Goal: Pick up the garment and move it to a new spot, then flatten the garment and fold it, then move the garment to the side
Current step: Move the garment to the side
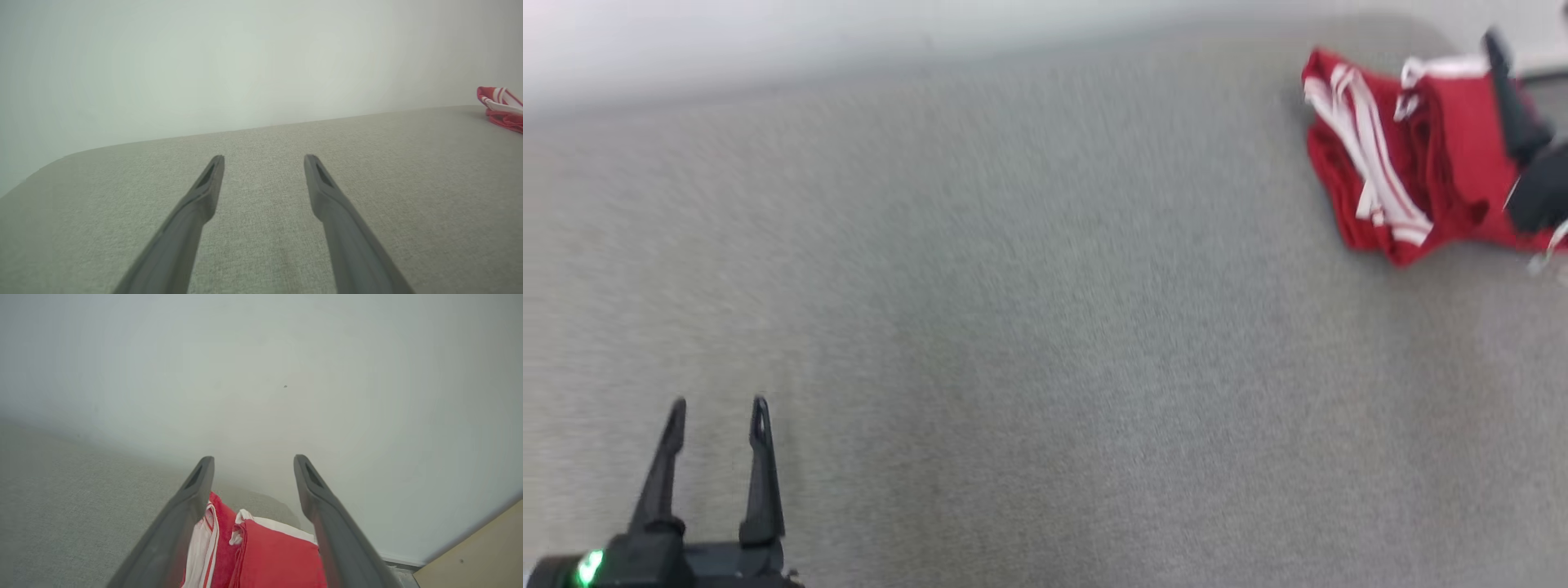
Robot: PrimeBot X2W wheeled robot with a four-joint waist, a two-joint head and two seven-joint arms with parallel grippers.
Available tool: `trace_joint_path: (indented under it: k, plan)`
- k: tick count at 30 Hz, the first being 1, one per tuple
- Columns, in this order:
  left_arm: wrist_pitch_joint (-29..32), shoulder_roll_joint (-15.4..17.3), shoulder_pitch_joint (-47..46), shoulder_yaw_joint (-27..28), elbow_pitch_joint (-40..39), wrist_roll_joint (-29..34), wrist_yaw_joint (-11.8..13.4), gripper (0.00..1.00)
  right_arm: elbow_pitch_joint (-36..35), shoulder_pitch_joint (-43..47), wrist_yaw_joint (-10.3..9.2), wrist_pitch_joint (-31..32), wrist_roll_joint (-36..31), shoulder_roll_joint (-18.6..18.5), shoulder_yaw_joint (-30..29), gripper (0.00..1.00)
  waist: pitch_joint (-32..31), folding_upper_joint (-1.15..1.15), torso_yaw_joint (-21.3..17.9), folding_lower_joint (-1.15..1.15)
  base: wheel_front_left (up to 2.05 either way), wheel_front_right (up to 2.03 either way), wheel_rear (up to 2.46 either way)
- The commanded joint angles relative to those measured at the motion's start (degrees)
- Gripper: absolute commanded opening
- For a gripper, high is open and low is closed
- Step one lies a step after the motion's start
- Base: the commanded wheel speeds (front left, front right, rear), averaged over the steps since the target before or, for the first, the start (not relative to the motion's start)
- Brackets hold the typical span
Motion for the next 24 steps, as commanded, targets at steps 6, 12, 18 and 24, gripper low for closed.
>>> trace_joint_path:
  k: [6, 12, 18, 24]
  plan:
    - [-0.3, -0.9, 4.5, 1.0, 2.4, -1.4, 0.5, 1.0, -11.7, 17.1, -0.18, -0.3, -3.2, 2.9, -13.2, 1.0, -12.3, 0.0, 5.9, 0.01, 0.0, 0.0, 0.0]
    - [-0.3, -1.4, 6.2, 1.4, 3.5, -1.6, 0.9, 1.0, -18.9, 31.3, -0.17, -0.3, -8.8, 9.5, -26.3, 1.0, -14.9, 0.0, 7.0, 0.01, 0.0, 0.0, 0.0]
    - [-0.3, -2.0, 6.6, 1.4, 4.2, -1.6, 0.9, 1.0, -25.4, 42.8, -0.18, -0.1, -13.9, 15.3, -33.0, 1.0, -16.3, 0.0, 7.9, 0.01, 0.0, 0.0, 0.0]
    - [-0.3, -2.4, 6.8, 1.5, 4.6, -1.5, 0.8, 1.0, -30.6, 50.5, -0.17, 0.8, -16.3, 20.7, -38.6, 1.0, -16.9, 0.0, 8.4, 0.01, 0.0, 0.0, 0.0]
